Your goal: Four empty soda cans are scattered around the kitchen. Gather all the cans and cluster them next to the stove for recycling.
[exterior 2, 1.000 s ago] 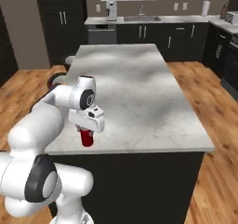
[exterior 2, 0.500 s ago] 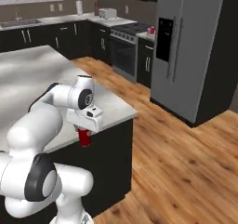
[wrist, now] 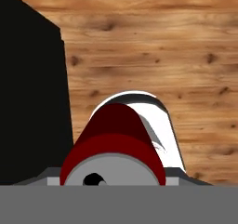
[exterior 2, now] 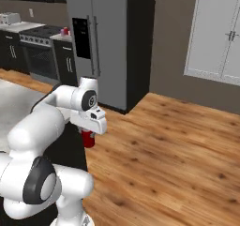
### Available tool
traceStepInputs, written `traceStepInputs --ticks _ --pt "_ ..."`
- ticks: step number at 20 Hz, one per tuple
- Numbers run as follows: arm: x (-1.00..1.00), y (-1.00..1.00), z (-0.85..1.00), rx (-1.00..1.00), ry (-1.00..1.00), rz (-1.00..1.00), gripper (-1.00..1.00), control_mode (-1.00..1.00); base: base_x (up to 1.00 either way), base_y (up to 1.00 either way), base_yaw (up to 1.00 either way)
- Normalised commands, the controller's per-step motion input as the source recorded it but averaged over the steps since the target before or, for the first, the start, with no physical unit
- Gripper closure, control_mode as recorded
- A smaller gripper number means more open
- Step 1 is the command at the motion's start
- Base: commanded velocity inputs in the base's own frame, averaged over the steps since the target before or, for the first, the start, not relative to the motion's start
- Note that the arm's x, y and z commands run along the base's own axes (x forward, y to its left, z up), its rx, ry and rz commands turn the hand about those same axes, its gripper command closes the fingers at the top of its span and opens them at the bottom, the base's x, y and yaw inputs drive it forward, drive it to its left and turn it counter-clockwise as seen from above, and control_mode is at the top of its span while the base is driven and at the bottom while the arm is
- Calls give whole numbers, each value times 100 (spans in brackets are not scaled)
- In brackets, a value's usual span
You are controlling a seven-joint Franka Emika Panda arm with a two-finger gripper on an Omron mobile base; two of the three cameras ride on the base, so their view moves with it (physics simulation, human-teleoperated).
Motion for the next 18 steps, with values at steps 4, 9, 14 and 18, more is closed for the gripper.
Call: traceStepInputs --ticks 4,9,14,18 --pt "0 0 0 0 0 0 100 100 52 -1 -32" --pt "0 0 0 0 0 0 100 100 74 0 -4" --pt "0 0 0 0 0 0 100 100 75 0 0" --pt "0 0 0 0 0 0 100 100 75 0 0"
